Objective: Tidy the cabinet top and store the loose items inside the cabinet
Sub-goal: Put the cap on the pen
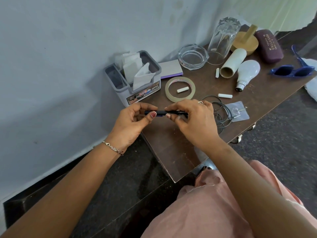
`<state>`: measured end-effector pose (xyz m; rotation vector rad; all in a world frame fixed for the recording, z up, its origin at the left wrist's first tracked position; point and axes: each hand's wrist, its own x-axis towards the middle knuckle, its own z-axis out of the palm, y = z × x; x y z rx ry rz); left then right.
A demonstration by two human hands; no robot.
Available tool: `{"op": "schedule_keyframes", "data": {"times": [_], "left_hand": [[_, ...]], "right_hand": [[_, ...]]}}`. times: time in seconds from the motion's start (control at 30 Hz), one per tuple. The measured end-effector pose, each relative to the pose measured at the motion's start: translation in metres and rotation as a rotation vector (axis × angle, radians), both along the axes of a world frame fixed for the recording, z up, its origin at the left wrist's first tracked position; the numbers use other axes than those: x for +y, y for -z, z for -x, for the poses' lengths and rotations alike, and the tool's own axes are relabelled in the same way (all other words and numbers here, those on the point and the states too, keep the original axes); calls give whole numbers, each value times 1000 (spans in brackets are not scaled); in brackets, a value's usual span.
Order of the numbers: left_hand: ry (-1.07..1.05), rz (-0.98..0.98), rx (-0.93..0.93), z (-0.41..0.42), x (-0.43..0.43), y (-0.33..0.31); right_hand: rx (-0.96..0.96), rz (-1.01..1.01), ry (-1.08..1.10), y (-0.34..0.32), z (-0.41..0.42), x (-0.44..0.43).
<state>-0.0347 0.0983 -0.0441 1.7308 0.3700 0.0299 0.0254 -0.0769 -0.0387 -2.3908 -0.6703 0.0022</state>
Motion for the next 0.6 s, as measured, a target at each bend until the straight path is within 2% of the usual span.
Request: {"op": "schedule_keyframes", "data": {"times": [0.1, 0.2, 0.3, 0.37, 0.43, 0.6], "left_hand": [[0, 33, 14, 1, -1, 0], [-49, 66, 63, 1, 2, 1], [-57, 119, 115, 2, 6, 0], [-44, 187, 139, 3, 7, -3], [-36, 219, 147, 2, 8, -6], [-61, 279, 177, 5, 0, -5]], "right_hand": [[49, -40, -18, -1, -1, -2], [271, -147, -57, -4, -9, -7], [487, -393, -91, -11, -14, -11], [678, -623, -11, -18, -13, -12], [875, -768, 99, -21, -10, -11], [965, -805, 152, -12, -4, 1]]}}
